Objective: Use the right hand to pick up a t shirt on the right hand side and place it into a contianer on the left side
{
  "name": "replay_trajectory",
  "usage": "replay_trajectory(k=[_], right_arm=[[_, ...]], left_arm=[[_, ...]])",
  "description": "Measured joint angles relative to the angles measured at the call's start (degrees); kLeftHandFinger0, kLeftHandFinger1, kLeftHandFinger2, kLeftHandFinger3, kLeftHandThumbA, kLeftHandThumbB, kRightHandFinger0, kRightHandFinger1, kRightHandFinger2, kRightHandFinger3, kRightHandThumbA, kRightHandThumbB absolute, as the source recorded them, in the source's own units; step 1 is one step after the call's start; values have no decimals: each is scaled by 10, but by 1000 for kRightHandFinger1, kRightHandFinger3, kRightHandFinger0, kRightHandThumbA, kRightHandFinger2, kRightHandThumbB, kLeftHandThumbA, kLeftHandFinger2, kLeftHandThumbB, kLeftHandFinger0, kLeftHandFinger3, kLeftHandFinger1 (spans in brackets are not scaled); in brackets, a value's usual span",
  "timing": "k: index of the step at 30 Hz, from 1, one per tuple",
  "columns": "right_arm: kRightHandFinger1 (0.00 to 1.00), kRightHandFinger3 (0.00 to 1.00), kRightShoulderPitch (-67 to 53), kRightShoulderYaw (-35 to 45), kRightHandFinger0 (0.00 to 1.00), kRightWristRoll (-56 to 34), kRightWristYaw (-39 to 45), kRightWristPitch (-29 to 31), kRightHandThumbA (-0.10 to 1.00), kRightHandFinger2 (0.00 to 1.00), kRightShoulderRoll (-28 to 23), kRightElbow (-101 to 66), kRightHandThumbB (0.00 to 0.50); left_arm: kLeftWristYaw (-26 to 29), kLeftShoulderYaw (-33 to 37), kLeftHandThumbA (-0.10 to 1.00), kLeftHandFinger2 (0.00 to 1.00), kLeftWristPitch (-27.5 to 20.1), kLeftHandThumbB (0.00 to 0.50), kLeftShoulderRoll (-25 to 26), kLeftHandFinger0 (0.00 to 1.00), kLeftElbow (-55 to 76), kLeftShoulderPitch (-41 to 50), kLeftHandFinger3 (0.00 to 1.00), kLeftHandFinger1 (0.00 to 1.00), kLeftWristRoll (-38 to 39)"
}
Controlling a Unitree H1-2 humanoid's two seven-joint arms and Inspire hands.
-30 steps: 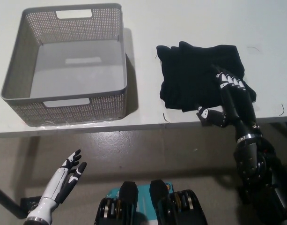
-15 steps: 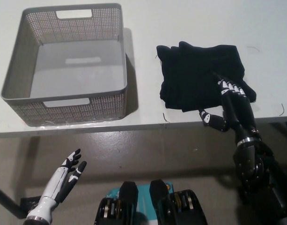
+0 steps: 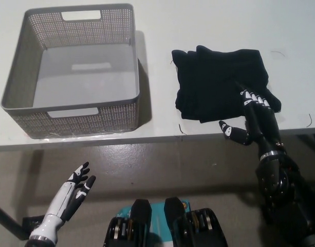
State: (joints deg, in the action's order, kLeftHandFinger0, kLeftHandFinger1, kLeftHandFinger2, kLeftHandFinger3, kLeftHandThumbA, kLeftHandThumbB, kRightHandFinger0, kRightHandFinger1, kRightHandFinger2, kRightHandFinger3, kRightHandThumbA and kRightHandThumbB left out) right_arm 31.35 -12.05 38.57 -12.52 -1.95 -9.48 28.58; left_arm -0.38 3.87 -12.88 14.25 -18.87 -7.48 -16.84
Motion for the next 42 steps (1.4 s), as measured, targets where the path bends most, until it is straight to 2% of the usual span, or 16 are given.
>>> replay_trajectory(k=[8,10,13,16,17,18,19,20,21,23,25,30,32,34,38,42], right_arm=[[1000,1000,22,0,1000,-9,-14,10,755,1000,0,39,417],[1000,1000,26,0,1000,-11,-18,13,716,1000,0,51,420],[1000,1000,32,0,1000,-14,-23,15,679,1000,0,65,422],[1000,1000,41,1,1000,-18,-32,20,411,1000,0,75,404],[1000,1000,43,1,1000,-20,-35,22,180,1000,1,78,321],[1000,1000,45,4,1000,-24,-37,28,59,1000,2,81,349],[1000,1000,46,11,1000,-29,-40,36,-52,1000,4,87,327],[1000,1000,48,19,1000,-37,-45,45,-98,1000,8,94,312],[885,826,50,26,850,-45,-53,56,-100,900,13,104,308],[594,635,52,36,583,-50,-68,74,-100,650,20,122,288],[438,524,54,44,436,-56,-83,91,-100,509,26,140,304],[450,543,67,64,481,-73,-132,136,-100,531,32,171,311],[418,514,71,65,489,-75,-143,147,-100,492,33,180,335],[459,547,72,67,506,-76,-158,163,-100,535,34,190,306],[513,591,72,67,505,-79,-188,191,-100,606,36,205,299],[522,592,72,67,500,-82,-207,204,-100,624,36,206,297]], left_arm=[[0,0,1000,1000,0,380,0,920,1,-5,1000,917,0],[0,0,1000,1000,0,399,0,918,1,-5,1000,911,0],[0,0,1000,1000,0,385,0,903,1,-5,1000,903,1],[0,0,1000,1000,0,390,0,868,2,-6,1000,896,1],[0,0,1000,997,0,394,0,867,2,-6,1000,891,1],[0,0,1000,996,0,395,0,867,2,-7,1000,890,1],[0,0,1000,999,0,391,0,867,2,-7,1000,891,1],[0,0,1000,1000,0,386,0,869,2,-8,1000,893,1],[0,0,1000,1000,1,385,0,868,2,-8,1000,893,1],[0,0,1000,1000,1,393,0,865,2,-9,1000,893,1],[0,0,1000,992,1,393,0,864,2,-9,1000,890,2],[0,-1,1000,999,1,402,0,878,2,-11,1000,895,3],[0,-1,1000,985,1,389,0,874,2,-13,1000,878,3],[0,-1,1000,968,1,397,0,843,2,-15,1000,856,4],[0,-2,1000,980,1,384,-1,849,1,-16,1000,873,6],[0,-2,1000,1000,1,371,-1,875,1,-16,1000,898,6]])
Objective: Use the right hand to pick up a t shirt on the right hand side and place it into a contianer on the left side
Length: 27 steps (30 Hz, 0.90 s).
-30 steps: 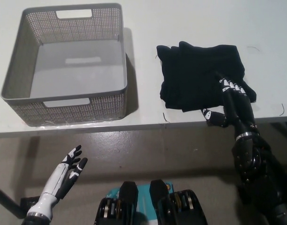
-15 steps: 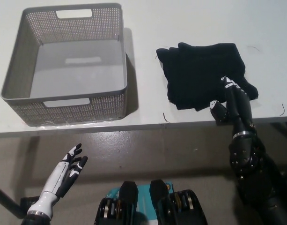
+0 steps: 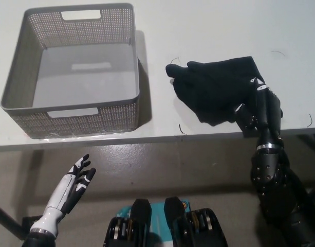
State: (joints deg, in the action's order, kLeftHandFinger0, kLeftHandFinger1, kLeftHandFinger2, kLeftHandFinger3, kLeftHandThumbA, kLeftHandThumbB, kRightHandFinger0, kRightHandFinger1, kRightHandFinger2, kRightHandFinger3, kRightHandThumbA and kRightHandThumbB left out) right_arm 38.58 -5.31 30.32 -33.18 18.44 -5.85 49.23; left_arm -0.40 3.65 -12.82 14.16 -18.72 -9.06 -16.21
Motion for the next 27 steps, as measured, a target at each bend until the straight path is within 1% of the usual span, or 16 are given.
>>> replay_trajectory(k=[1,2,3,4,6,12,13,14,15,18,19,23,24,25,26,27], right_arm=[[522,596,0,0,525,-1,-2,2,-100,623,0,0,295],[520,597,0,1,518,-3,-5,4,-100,622,0,0,302],[507,590,1,2,498,-4,-5,4,-100,609,0,-1,318],[502,586,1,3,491,-5,-6,4,-100,604,0,-2,321],[489,589,7,5,447,-6,-9,4,-100,593,0,-4,307],[493,589,55,9,444,-11,-9,3,-100,592,-2,-32,306],[463,594,61,9,419,-12,-9,3,-100,575,-3,-35,302],[463,595,69,9,417,-12,-8,3,-100,574,-2,-37,301],[467,590,78,8,409,-12,-7,2,-100,574,-2,-38,292],[468,588,114,7,405,-12,-1,-2,-100,572,-3,-51,292],[455,576,121,6,396,-12,0,-3,-100,555,-3,-54,292],[451,570,174,-2,392,-10,7,-10,-100,550,-3,-78,292],[440,557,184,-3,422,-10,9,-11,-100,535,-3,-82,331],[430,545,192,-5,446,-9,10,-11,-100,524,-3,-87,340],[430,544,200,-9,447,-8,12,-12,-100,523,-2,-87,341],[433,555,208,-13,400,-7,15,-13,-100,535,-1,-88,321]], left_arm=[[0,0,1000,1000,0,367,0,874,0,0,1000,898,0],[0,0,1000,1000,0,353,0,868,0,0,1000,892,0],[0,0,1000,999,0,362,0,858,0,0,1000,884,0],[0,0,1000,995,0,363,0,855,0,0,1000,882,0],[0,0,1000,997,0,365,0,865,0,0,1000,886,0],[-2,1,1000,1000,0,371,0,876,0,0,1000,894,0],[-2,1,1000,1000,0,381,0,881,0,0,1000,892,0],[-2,1,1000,1000,0,389,0,877,0,1,1000,888,0],[-2,1,1000,1000,1,376,0,883,0,1,1000,894,0],[-4,1,1000,1000,2,376,0,886,1,1,1000,896,0],[-5,1,1000,1000,2,357,0,866,2,1,1000,893,0],[-8,1,1000,1000,2,355,1,863,3,1,1000,893,-1],[-9,1,1000,1000,3,385,1,862,4,1,1000,896,-1],[-9,1,1000,1000,3,392,1,860,5,1,1000,899,-1],[-10,1,1000,1000,3,393,1,860,6,1,1000,899,-1],[-10,1,1000,1000,3,405,1,831,6,1,1000,891,-2]])
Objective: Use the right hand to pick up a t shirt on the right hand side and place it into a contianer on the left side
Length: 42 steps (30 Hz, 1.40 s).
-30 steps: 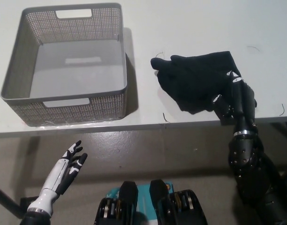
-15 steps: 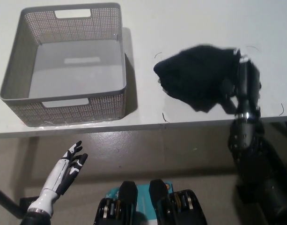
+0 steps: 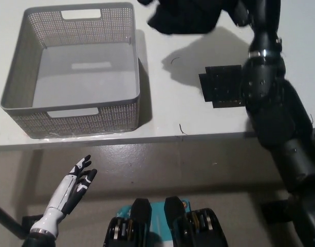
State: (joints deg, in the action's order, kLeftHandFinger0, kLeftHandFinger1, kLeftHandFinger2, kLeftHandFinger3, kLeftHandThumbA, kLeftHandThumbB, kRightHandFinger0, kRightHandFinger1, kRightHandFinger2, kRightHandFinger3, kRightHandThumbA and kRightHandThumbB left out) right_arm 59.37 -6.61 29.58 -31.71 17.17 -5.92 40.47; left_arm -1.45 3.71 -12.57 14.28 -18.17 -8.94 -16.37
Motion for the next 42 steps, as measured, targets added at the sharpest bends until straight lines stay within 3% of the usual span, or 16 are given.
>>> replay_trajectory(k=[7,8,12,18,20,27,34,35,37,38,39,42], right_arm=[[428,540,35,-26,378,5,16,-2,-100,544,18,1,342],[440,564,37,-28,400,6,17,-2,-100,571,21,2,292],[442,588,53,-46,411,8,26,-2,-100,603,42,13,289],[442,570,81,-64,426,8,35,-5,-100,599,95,63,294],[450,605,92,-74,447,8,35,-4,-100,634,111,89,265],[469,618,118,-88,477,6,39,-4,-100,664,165,175,250],[457,646,126,-91,432,5,39,-5,-100,648,181,235,220],[518,633,126,-91,509,5,39,-5,-100,715,182,240,223],[519,631,128,-91,520,5,39,-5,-100,713,182,257,227],[830,1000,129,-91,853,5,39,-5,-100,979,182,265,300],[954,1000,129,-92,1000,4,39,-5,-100,1000,182,274,264],[963,1000,131,-94,1000,2,53,-6,-100,1000,182,300,264]], left_arm=[[0,7,1000,990,0,415,0,798,1,0,1000,879,-12],[0,8,1000,991,0,392,0,836,1,0,1000,891,-14],[0,17,1000,980,1,390,-3,847,4,0,1000,877,-22],[0,26,1000,984,3,344,-9,838,7,1,1000,878,-28],[0,29,1000,985,3,351,-13,817,7,2,1000,866,-30],[0,41,1000,995,4,340,-23,811,6,1,1000,870,-35],[-3,53,1000,981,7,354,-25,794,8,0,1000,854,-35],[-3,54,1000,977,7,360,-26,798,8,0,1000,862,-35],[-4,57,1000,976,9,355,-26,807,9,-1,1000,870,-35],[-5,58,1000,976,10,357,-26,812,10,-1,1000,874,-35],[-6,59,1000,976,11,357,-26,814,12,-1,1000,875,-35],[-8,60,1000,976,14,357,-26,814,17,-1,1000,875,-35]])
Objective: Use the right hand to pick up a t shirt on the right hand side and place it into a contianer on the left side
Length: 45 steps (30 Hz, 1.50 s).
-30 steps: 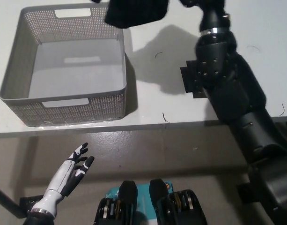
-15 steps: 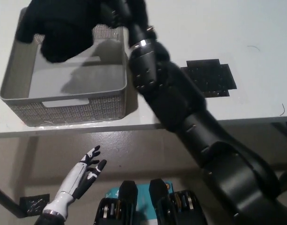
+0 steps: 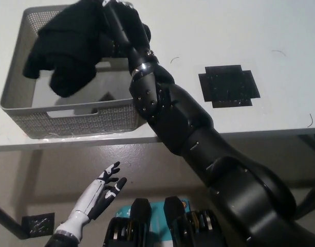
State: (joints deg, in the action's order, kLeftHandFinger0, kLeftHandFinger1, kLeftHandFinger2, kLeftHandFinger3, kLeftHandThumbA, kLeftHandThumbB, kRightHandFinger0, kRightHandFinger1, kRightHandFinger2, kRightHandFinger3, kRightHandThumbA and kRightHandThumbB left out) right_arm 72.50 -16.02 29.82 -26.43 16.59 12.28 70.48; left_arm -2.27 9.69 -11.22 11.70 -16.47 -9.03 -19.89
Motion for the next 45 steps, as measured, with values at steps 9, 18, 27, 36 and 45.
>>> replay_trajectory(k=[9,18,27,36,45], right_arm=[[1000,1000,18,0,1000,-19,96,-44,430,1000,0,25,500],[1000,1000,21,2,1000,-39,150,-65,433,1000,-3,23,500],[1000,1000,21,2,1000,-52,164,-76,445,1000,-6,22,500],[1000,1000,20,-6,1000,-53,173,-81,679,1000,-8,13,468],[1000,1000,3,-46,1000,-17,170,-93,890,1000,-80,-121,425]], left_arm=[[-3,1,1000,994,7,362,0,798,8,0,1000,870,0],[-5,4,1000,992,12,348,-1,788,10,0,1000,860,-1],[-5,11,1000,984,12,342,-1,814,10,-8,1000,865,-6],[-5,12,1000,984,11,367,1,768,10,-9,1000,858,-7],[-5,9,1000,995,11,367,3,770,9,-8,1000,872,-7]])
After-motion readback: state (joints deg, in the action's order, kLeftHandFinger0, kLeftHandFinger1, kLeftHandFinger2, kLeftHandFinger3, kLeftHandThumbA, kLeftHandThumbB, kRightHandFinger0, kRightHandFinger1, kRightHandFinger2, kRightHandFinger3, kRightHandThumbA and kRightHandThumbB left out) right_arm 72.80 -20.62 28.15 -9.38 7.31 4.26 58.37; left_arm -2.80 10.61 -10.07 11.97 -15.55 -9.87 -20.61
